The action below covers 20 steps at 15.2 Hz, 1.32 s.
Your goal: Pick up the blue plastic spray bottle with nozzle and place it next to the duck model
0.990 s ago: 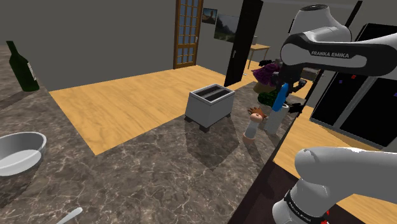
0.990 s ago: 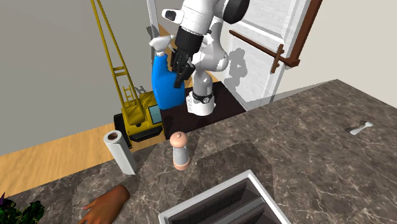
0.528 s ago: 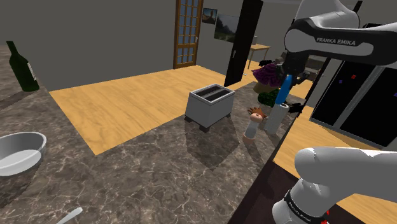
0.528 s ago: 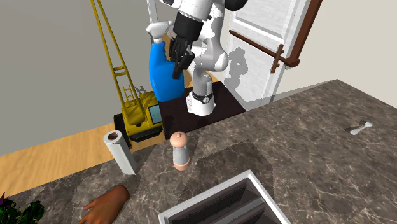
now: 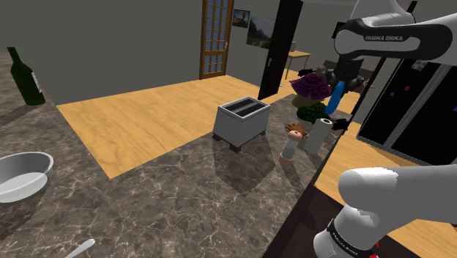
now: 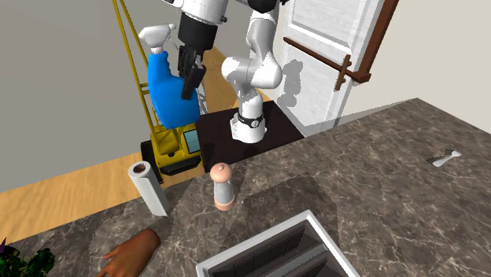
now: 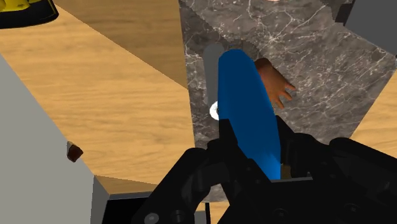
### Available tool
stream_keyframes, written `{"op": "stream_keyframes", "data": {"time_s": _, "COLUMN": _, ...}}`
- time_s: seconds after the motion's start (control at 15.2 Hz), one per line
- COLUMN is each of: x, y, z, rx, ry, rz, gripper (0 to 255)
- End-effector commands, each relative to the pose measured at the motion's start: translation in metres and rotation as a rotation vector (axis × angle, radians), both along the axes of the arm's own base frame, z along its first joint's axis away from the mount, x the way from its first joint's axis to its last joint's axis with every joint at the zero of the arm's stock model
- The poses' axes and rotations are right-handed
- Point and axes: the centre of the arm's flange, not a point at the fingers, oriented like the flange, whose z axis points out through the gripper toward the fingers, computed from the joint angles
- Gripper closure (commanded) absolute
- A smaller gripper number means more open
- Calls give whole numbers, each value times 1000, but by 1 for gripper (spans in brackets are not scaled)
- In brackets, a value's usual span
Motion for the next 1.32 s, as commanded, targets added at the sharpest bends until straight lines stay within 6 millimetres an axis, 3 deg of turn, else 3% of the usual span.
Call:
{"op": "stream_keyframes", "data": {"time_s": 0.0, "x": 0, "y": -27, "z": 0, "rx": -1, "ry": 0, "rz": 0, "gripper": 255}}
{"op": "stream_keyframes", "data": {"time_s": 1.25, "x": -4, "y": -278, "z": 1, "rx": -1, "ry": 0, "rz": 0, "gripper": 255}}
